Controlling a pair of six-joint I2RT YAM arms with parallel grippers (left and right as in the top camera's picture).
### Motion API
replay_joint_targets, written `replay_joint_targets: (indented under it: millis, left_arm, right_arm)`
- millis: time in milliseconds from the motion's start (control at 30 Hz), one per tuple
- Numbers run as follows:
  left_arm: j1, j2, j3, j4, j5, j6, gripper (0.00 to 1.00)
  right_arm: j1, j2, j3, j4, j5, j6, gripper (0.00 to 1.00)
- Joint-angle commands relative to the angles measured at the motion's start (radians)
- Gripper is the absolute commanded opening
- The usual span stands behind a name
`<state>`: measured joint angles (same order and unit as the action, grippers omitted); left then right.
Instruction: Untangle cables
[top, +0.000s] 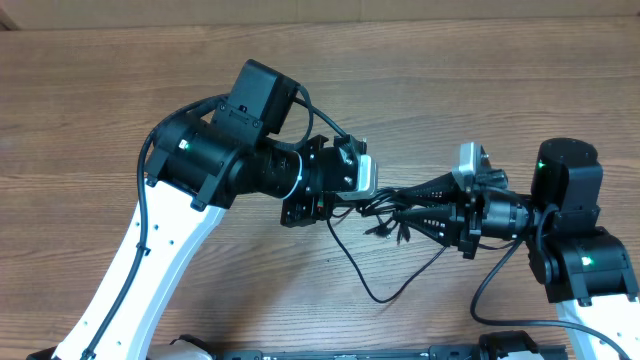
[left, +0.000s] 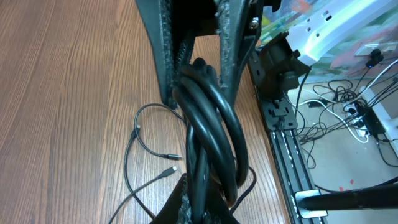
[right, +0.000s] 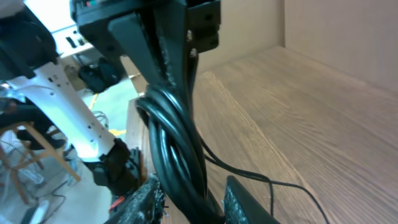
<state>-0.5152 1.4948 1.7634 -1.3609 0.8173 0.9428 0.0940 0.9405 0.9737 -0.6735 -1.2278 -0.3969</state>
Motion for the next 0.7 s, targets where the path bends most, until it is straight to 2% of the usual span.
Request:
replay_joint_targets:
  millis: [0, 100, 200, 333, 433, 500, 533, 567, 667]
  left_arm:
    - [-0.001, 0.003, 0.023, 0.005, 0.031, 0.021, 0.04]
    - [-0.001, 0.003, 0.023, 0.006, -0.007, 0.009, 0.04]
    - [-0.001, 0.003, 0.023, 0.024, -0.064, -0.055, 0.04]
    - [0.000, 0.003, 0.023, 0.027, -0.073, -0.068, 0.04]
    - [0.000, 0.003, 0.023, 0.029, -0.074, -0.068, 0.04]
    - [0.000, 0.003, 0.023, 0.030, -0.073, -0.069, 0.32]
    - [0.000, 0.003, 0.023, 0.030, -0.073, -0.076, 0.56]
    - [0.000, 0.003, 0.023, 0.033, -0.073, -0.093, 1.00]
    - [0.000, 0.003, 0.023, 0.052, -0.074, -0.187, 1.00]
  right_arm:
    - [0.002, -0.010, 0.008, 0.002, -0.047, -0.031, 0.28]
    - [0.002, -0.010, 0.008, 0.000, -0.051, -0.028, 0.24]
    - [0.002, -0.010, 0.008, -0.008, -0.051, -0.023, 0.12]
    - [0.002, -0.010, 0.008, -0.021, -0.051, -0.023, 0.04]
    - [0.002, -0.010, 0.008, -0.021, -0.060, -0.023, 0.04]
    - [0.002, -0.010, 0.008, -0.021, -0.061, -0.023, 0.04]
    - [0.002, -0.010, 0.007, -0.021, -0.061, -0.023, 0.04]
    - [0.002, -0.010, 0.008, -0.021, -0.060, -0.022, 0.04]
    - [0.002, -0.009, 0.008, -0.021, -0.029, 0.014, 0.04]
